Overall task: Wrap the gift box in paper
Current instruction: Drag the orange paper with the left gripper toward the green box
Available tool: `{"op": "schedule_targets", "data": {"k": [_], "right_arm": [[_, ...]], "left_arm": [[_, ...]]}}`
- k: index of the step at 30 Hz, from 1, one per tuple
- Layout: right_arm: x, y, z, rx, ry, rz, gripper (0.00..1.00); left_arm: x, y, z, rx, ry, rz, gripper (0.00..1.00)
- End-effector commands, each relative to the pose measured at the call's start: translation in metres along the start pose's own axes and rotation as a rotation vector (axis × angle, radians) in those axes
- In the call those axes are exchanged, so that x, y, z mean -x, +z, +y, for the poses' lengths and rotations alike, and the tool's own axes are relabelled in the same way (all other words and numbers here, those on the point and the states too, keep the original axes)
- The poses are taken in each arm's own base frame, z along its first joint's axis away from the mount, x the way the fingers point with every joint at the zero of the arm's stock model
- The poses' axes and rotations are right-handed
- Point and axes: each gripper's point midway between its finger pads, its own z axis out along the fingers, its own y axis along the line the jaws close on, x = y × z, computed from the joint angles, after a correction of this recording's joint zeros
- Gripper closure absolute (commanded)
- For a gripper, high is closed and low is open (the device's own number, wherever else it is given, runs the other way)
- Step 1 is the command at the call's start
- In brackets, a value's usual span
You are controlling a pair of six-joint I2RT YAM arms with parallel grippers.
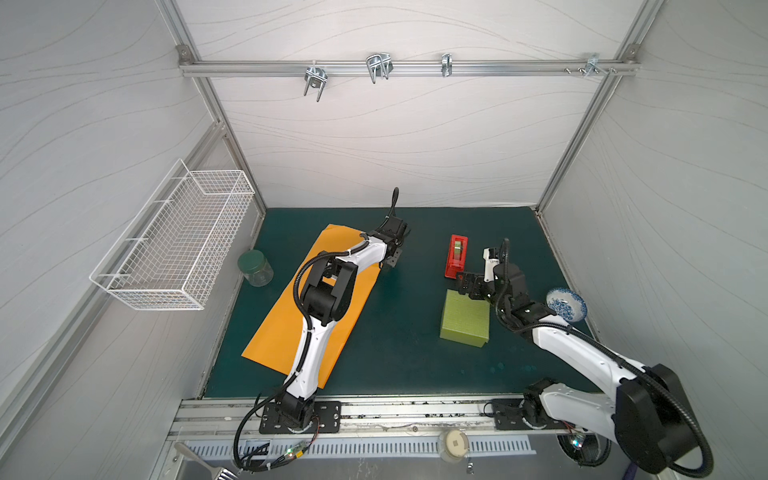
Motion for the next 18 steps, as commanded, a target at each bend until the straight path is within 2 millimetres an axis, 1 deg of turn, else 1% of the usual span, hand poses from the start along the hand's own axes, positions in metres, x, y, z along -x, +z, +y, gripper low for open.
{"op": "schedule_targets", "data": {"k": [1, 3, 8, 13, 18], "right_arm": [[-0.002, 0.001, 0.000, 0.006, 0.015, 0.008, 0.01], [-0.002, 0.001, 0.000, 0.007, 0.016, 0.008, 0.01], [-0.002, 0.001, 0.001, 0.013, 0.020, 0.007, 0.01], [-0.002, 0.001, 0.003, 0.021, 0.024, 0.008, 0.01], [-0.002, 0.000, 0.004, 0.025, 0.025, 0.007, 0.01]], "left_arm": [[-0.006, 0.008, 0.008, 0.039, 0.022, 0.043, 0.44], [-0.009, 0.012, 0.008, 0.039, 0.023, 0.054, 0.50], [-0.011, 0.016, 0.003, 0.017, 0.033, 0.066, 0.71], [-0.013, 0.020, -0.002, -0.008, 0.038, 0.072, 0.84], [-0.008, 0.016, -0.006, -0.041, 0.028, 0.049, 0.95]]}}
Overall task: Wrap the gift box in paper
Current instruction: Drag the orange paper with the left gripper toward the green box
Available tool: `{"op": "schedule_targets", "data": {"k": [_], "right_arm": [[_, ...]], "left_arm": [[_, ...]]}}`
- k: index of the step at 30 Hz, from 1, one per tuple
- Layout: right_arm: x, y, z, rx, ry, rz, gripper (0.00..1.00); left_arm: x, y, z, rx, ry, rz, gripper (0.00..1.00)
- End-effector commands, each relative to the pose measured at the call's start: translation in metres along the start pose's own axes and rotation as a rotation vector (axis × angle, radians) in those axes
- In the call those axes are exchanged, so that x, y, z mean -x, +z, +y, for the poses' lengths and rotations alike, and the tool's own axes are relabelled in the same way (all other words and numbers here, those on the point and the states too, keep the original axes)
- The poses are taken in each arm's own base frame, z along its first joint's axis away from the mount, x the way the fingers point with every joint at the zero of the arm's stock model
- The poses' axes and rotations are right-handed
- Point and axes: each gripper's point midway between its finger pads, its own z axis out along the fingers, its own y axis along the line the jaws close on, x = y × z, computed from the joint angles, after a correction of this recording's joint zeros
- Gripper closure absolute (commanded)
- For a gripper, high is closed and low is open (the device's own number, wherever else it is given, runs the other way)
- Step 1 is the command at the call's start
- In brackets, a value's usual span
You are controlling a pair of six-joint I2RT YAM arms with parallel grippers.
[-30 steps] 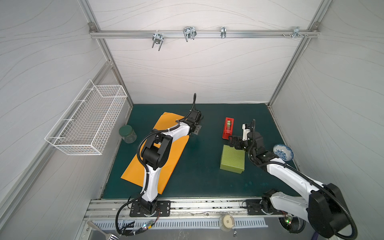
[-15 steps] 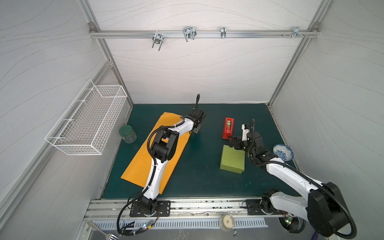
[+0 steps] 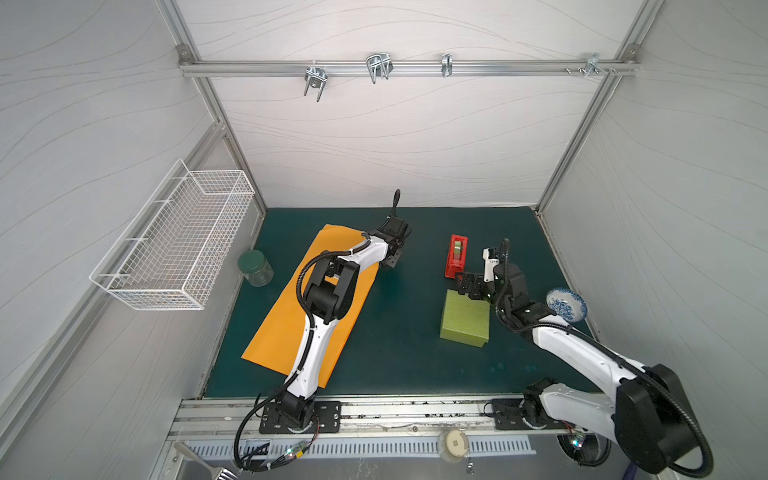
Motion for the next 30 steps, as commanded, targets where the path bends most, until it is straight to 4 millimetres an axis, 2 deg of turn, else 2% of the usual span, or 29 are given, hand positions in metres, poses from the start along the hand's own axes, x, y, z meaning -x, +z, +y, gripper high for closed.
{"op": "schedule_targets", "data": {"k": [1, 4, 7, 11, 14, 18, 21, 25, 30], "right_arm": [[0.000, 0.000, 0.000, 0.006, 0.013, 0.000, 0.01], [-0.001, -0.001, 0.000, 0.003, 0.012, -0.002, 0.01], [0.001, -0.002, -0.001, -0.002, 0.010, -0.007, 0.01], [0.005, -0.006, -0.008, -0.029, 0.009, -0.021, 0.01], [0.009, -0.009, -0.017, -0.045, 0.030, -0.034, 0.01], [0.017, -0.016, -0.029, -0.049, 0.103, -0.044, 0.01], [0.021, -0.020, -0.032, -0.047, 0.132, -0.048, 0.01], [0.021, -0.022, -0.027, -0.028, 0.152, -0.024, 0.01], [0.018, -0.019, -0.019, 0.009, 0.165, 0.031, 0.01]], "left_arm": [[0.000, 0.006, -0.007, -0.048, 0.004, 0.005, 0.98], [0.006, -0.003, -0.008, -0.067, 0.001, -0.041, 1.00], [0.014, -0.020, -0.015, -0.130, 0.009, -0.126, 1.00], [0.020, -0.058, -0.039, -0.254, 0.069, -0.279, 1.00], [0.009, -0.090, -0.065, -0.329, 0.199, -0.372, 1.00], [-0.027, -0.138, -0.113, -0.465, 0.465, -0.496, 1.00], [-0.060, -0.158, -0.135, -0.506, 0.624, -0.542, 1.00], [-0.101, -0.161, -0.140, -0.502, 0.809, -0.516, 1.00], [-0.134, -0.174, -0.139, -0.461, 0.990, -0.532, 1.00]]}}
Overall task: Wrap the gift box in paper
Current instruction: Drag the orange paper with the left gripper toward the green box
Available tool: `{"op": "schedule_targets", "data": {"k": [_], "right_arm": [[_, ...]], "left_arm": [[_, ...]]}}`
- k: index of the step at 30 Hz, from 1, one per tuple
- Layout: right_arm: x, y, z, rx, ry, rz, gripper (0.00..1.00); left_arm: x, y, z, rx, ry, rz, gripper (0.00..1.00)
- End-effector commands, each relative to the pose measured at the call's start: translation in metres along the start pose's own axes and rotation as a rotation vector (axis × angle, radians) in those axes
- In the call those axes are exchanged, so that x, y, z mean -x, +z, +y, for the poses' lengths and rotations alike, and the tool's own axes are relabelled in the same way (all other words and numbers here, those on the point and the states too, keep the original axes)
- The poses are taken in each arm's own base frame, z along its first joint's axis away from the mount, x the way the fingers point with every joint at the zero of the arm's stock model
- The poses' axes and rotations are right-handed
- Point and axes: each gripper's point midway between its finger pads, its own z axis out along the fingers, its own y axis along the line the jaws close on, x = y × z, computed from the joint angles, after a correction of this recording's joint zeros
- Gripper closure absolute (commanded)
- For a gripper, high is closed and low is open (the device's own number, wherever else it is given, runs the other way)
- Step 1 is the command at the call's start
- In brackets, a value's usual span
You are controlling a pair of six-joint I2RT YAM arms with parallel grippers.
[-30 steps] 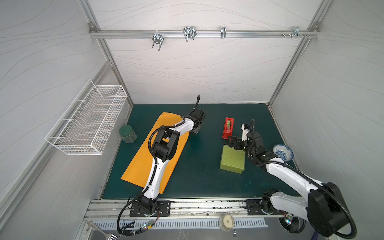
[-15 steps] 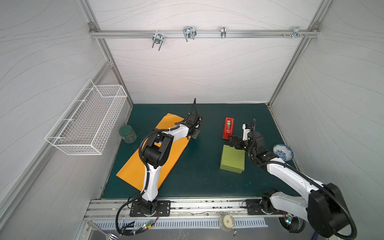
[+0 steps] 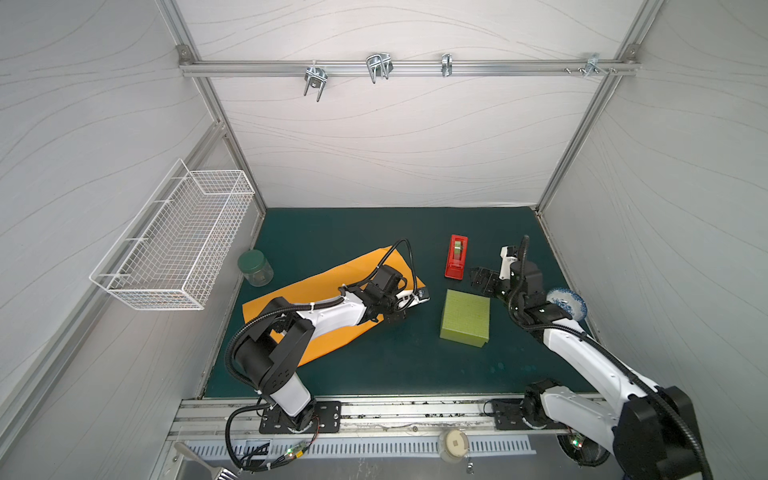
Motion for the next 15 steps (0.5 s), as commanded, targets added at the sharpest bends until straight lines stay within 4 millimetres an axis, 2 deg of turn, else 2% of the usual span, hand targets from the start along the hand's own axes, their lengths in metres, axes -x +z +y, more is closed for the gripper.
{"op": "schedule_targets", "data": {"k": [1, 4, 8, 11, 13, 15], "right_arm": [[-0.002, 0.001, 0.009, 0.033, 0.025, 0.059, 0.01], [-0.010, 0.006, 0.010, 0.040, 0.028, 0.103, 0.01], [-0.016, 0.009, 0.010, 0.039, 0.028, 0.147, 0.01], [-0.021, 0.009, 0.008, 0.023, 0.022, 0.183, 0.01], [-0.026, 0.007, 0.004, 0.000, 0.021, 0.210, 0.01], [-0.033, 0.003, -0.003, -0.033, 0.024, 0.234, 0.01]], "left_arm": [[0.009, -0.014, -0.014, 0.000, 0.235, -0.043, 1.00], [0.014, -0.009, -0.043, -0.052, 0.379, -0.067, 1.00], [0.015, 0.002, -0.074, -0.130, 0.428, -0.041, 1.00], [0.006, 0.003, -0.085, -0.155, 0.399, -0.003, 1.00], [-0.001, -0.004, -0.087, -0.149, 0.344, 0.021, 1.00], [-0.003, -0.015, -0.088, -0.139, 0.307, 0.025, 0.86]]}}
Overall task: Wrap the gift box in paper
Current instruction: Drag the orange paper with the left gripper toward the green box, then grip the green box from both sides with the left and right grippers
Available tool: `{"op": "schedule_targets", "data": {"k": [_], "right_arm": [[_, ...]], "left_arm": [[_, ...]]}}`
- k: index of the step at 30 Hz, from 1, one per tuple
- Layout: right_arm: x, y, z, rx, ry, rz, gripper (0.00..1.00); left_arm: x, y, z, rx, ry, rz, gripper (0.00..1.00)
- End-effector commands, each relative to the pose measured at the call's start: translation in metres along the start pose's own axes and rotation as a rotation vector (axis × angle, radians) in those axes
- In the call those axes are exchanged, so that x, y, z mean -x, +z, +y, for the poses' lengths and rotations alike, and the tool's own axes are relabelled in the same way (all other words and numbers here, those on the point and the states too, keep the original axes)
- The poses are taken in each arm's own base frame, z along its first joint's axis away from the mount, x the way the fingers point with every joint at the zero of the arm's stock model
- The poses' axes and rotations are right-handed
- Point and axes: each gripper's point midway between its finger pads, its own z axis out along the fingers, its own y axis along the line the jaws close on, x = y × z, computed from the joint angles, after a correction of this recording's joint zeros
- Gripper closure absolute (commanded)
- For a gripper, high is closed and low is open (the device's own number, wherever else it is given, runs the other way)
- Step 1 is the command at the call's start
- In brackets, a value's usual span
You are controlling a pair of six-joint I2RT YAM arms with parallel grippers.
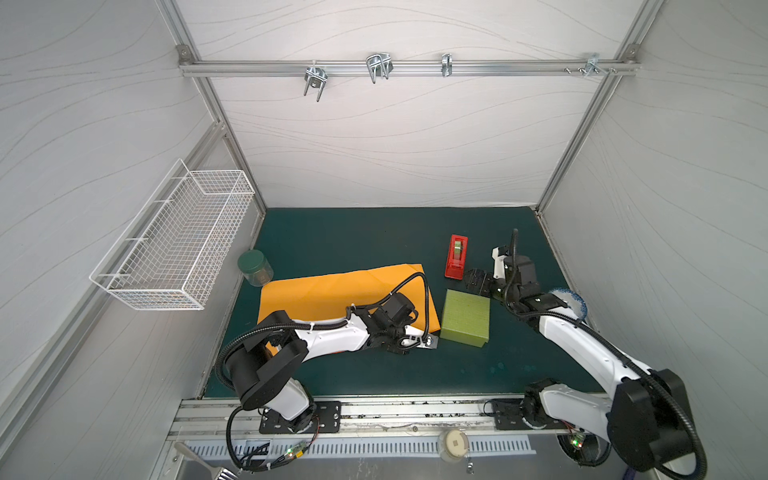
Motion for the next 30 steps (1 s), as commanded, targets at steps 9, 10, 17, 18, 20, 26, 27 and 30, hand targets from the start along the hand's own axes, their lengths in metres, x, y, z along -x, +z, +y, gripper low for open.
{"op": "schedule_targets", "data": {"k": [9, 10, 17, 18, 20, 26, 27, 30], "right_arm": [[-0.051, -0.024, -0.017, -0.057, 0.047, 0.181, 0.01], [-0.055, -0.026, -0.018, -0.059, 0.051, 0.194, 0.01], [-0.081, -0.034, -0.020, -0.005, 0.139, 0.270, 0.01], [-0.084, -0.034, -0.022, -0.002, 0.154, 0.278, 0.01], [-0.089, -0.034, -0.025, 0.005, 0.175, 0.292, 0.01], [-0.107, -0.031, -0.015, 0.094, 0.214, 0.344, 0.01], [-0.110, -0.030, -0.015, 0.099, 0.217, 0.351, 0.01], [-0.115, -0.026, -0.013, 0.133, 0.221, 0.352, 0.02]], "left_arm": [[0.076, -0.068, 0.048, 0.113, -0.689, -0.388, 0.25], [0.079, -0.071, 0.061, 0.125, -0.834, -0.407, 0.24], [0.098, -0.041, 0.079, -0.091, -1.497, -0.333, 0.27], [0.102, -0.036, 0.081, -0.115, -1.554, -0.353, 0.27], [0.111, -0.030, 0.086, -0.166, -1.605, -0.385, 0.27], [0.115, 0.015, 0.094, -0.225, -1.687, -0.300, 0.30], [0.117, 0.021, 0.094, -0.245, -1.702, -0.301, 0.31], [0.122, 0.036, 0.095, -0.291, -1.730, -0.312, 0.33]]}}
